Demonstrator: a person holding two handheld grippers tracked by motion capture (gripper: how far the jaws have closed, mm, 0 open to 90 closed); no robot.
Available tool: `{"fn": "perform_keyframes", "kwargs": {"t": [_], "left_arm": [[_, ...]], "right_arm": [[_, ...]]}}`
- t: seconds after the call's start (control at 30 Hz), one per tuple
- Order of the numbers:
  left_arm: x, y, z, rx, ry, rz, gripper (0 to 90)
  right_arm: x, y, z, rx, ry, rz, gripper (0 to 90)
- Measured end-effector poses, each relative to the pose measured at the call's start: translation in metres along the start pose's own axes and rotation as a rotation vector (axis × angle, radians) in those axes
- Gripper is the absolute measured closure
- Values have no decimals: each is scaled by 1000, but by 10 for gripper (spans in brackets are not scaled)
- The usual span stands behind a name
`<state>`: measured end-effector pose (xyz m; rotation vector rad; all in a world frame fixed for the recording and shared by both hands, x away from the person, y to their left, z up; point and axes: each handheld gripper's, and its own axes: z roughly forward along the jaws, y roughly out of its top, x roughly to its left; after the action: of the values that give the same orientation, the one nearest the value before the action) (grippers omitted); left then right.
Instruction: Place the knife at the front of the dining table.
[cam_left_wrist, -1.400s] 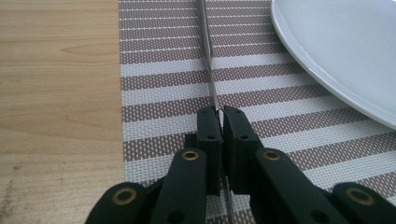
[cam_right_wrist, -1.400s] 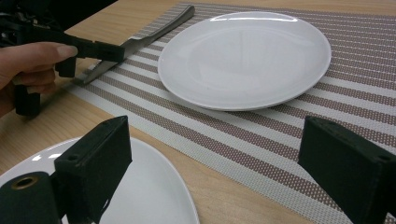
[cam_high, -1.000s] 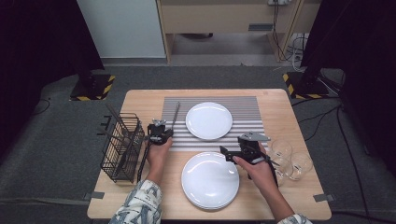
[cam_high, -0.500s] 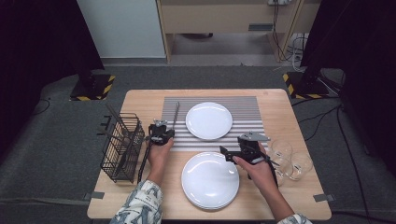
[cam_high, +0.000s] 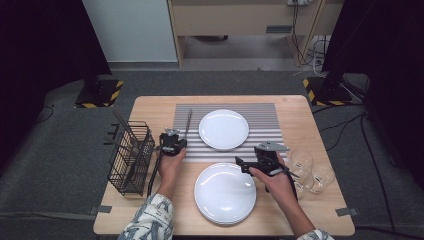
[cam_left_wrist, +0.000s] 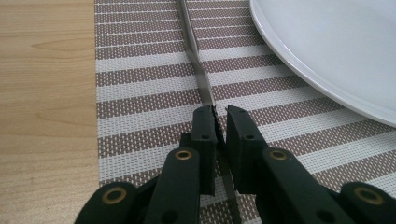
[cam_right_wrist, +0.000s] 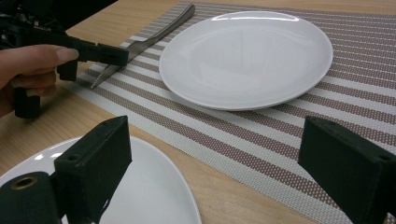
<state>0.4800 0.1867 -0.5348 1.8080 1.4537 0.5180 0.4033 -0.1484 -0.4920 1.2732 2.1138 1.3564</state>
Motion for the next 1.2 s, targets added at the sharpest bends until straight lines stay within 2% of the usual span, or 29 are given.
{"fn": "perform_keyframes", "kwargs": {"t": [0.3, 0.87, 1.03, 1.2], "left_arm": [[1, 0, -1, 6, -11, -9, 819], [-7, 0, 0, 0, -42, -22, 810], [-8, 0, 0, 0, -42, -16, 805], [-6, -1, 0, 5, -23, -7, 790]], "right_arm": [[0, 0, 0, 2, 1, 0, 95], [1, 0, 1, 7, 6, -4, 94], [1, 0, 1, 7, 7, -3, 94], [1, 0, 1, 7, 7, -4, 94]]}}
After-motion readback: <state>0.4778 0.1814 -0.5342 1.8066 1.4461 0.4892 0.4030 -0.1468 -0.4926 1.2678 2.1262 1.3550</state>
